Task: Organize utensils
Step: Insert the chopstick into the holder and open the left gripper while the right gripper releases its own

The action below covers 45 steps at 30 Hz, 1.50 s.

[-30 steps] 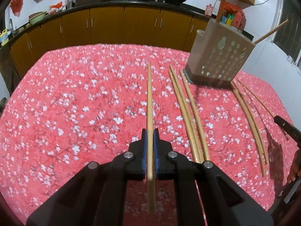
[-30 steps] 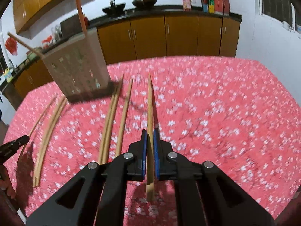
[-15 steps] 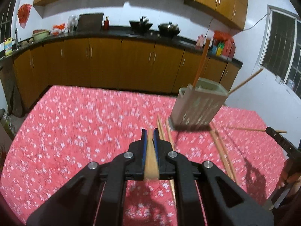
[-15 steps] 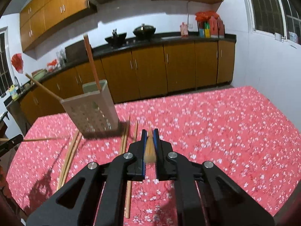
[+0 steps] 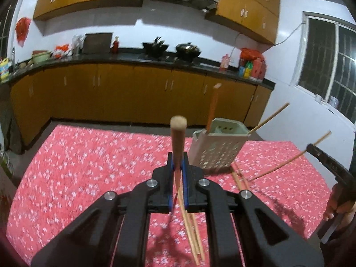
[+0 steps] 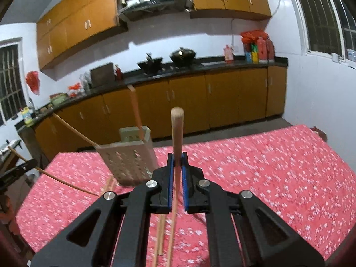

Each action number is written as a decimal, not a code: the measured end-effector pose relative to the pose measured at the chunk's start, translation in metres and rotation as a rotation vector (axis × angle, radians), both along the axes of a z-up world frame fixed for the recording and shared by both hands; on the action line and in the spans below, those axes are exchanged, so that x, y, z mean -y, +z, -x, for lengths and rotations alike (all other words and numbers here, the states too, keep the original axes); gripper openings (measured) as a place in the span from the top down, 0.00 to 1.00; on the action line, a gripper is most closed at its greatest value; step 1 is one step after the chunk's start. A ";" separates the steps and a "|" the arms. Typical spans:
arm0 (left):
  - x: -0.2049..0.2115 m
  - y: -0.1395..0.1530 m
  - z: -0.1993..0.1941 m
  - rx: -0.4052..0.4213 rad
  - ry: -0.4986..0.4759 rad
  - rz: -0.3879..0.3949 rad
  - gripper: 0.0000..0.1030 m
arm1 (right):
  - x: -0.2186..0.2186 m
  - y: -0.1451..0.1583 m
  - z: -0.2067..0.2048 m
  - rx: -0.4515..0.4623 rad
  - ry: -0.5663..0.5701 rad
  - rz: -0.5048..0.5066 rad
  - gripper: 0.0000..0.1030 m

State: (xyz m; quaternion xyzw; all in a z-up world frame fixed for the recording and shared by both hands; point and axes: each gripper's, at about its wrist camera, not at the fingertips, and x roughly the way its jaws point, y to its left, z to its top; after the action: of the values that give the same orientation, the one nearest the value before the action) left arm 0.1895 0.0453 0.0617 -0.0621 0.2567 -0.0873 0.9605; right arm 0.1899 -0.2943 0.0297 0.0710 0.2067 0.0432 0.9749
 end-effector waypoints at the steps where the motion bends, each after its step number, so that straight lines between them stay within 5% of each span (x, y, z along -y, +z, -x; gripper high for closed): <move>1: 0.004 0.006 0.002 0.017 -0.014 -0.002 0.92 | -0.002 0.007 0.001 0.016 0.013 -0.004 0.93; 10: 0.034 0.056 0.003 0.135 -0.114 0.019 0.92 | -0.029 0.073 0.014 0.212 0.136 -0.048 0.93; 17: 0.051 0.085 -0.011 0.218 -0.105 0.046 0.92 | -0.047 0.087 -0.006 0.274 0.125 -0.024 0.93; 24: 0.062 0.092 -0.041 0.241 -0.036 0.027 0.92 | -0.055 0.075 -0.035 0.223 0.097 -0.005 0.93; 32: 0.073 0.067 -0.075 0.197 -0.016 -0.008 0.92 | -0.058 0.057 -0.066 0.117 0.114 -0.008 0.93; 45: 0.076 0.047 -0.088 0.135 -0.019 0.005 0.90 | -0.067 0.045 -0.075 0.056 0.133 -0.005 0.91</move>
State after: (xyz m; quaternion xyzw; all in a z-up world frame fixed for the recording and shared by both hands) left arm 0.2770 -0.0308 0.1085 -0.0561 0.1919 -0.1011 0.9746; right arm 0.2652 -0.2273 0.0743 0.0581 0.1835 0.1101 0.9751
